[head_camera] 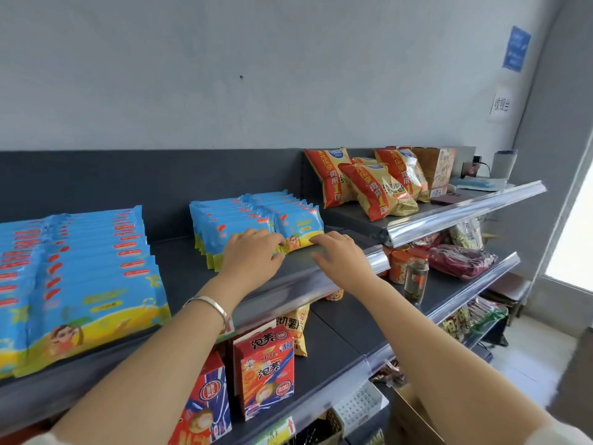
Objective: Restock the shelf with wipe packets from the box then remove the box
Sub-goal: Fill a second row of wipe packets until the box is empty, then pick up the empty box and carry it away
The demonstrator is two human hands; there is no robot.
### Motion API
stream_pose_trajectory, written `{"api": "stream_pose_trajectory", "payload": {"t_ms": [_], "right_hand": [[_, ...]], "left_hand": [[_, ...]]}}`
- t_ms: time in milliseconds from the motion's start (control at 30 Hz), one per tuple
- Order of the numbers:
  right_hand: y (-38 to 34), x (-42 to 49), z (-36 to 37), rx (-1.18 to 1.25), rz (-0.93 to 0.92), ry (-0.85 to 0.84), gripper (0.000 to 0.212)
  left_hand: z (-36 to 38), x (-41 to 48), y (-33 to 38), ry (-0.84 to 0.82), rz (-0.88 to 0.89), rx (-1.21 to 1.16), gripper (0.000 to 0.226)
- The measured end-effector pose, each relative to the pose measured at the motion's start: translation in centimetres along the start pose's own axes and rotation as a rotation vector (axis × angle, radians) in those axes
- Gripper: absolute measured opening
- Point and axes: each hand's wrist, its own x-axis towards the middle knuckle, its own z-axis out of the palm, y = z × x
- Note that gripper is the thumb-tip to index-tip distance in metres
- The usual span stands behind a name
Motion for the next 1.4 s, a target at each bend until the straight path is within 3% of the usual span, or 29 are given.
{"api": "stream_pose_trajectory", "payload": {"t_ms": [300,700,1067,1400], "right_hand": [[4.3,-0.9,0.0,0.009,0.064,0.023,0.038],[21.5,-9.4,-4.8,-0.120,0.327,0.017,0.034],[39.3,-19.7,-2.9,-0.163,0.493,-0.236,0.036],[43.9,-24.0,1.7,-0.148,0.608,-0.437,0.039]], "left_hand": [[3.1,3.2,3.6,0.015,0.124,-0.083,0.029],[10.4,6.8,20.9,-0.052,0.346,-0.205,0.029],[21.4,3.4,33.0,-0.385,0.269,-0.197,0.031],[28.6,-0.2,35.8,-0.615,0.244,-0.167,0.031]]}}
